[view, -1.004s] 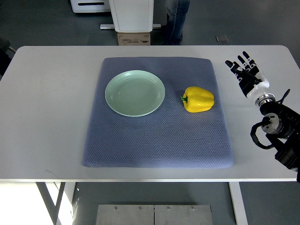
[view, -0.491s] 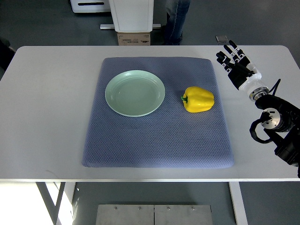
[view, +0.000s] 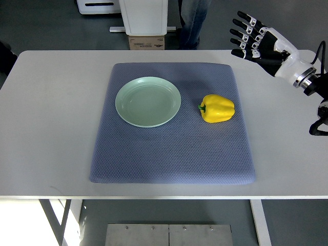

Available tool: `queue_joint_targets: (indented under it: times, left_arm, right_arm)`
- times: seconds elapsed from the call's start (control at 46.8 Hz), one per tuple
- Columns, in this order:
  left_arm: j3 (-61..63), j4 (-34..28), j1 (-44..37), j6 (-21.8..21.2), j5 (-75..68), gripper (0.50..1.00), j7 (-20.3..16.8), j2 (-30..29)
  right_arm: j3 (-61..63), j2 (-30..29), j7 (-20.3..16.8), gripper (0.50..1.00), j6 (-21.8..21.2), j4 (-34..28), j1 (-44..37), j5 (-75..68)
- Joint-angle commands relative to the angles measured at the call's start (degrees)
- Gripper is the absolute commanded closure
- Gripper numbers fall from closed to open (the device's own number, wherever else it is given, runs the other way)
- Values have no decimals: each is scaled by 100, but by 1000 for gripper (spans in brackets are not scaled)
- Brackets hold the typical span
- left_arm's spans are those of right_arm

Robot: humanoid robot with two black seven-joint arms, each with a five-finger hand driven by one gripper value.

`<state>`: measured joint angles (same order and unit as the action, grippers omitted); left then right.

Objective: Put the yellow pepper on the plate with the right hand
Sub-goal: 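Raise the right hand and reach it toward the yellow pepper, then close the right hand's fingers around the yellow pepper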

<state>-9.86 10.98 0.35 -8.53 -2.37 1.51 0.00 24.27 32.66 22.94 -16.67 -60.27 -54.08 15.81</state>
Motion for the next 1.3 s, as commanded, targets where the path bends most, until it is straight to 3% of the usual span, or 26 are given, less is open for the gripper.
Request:
queue_joint_targets:
  times: [0.0, 0.278, 0.641, 0.812, 1.282]
  left_arm:
    - [-7, 1, 0, 0, 0, 500, -1, 0]
    - [1, 1, 0, 0, 0, 500, -1, 0]
    - [1, 1, 0, 0, 0, 500, -1, 0]
    - [1, 1, 0, 0, 0, 500, -1, 0]
    - [1, 1, 0, 0, 0, 500, -1, 0]
  right_arm:
    - [-395, 136, 184, 500, 6, -2, -251, 483]
    - [-958, 153, 254, 500, 462, -2, -498, 1617]
    - [-2777, 92, 351, 500, 1676, 6, -1385, 2049]
    - [-3208, 66, 869, 500, 1711, 6, -1438, 2049]
    - [-3824, -189, 870, 561, 1825, 94, -1368, 2058]
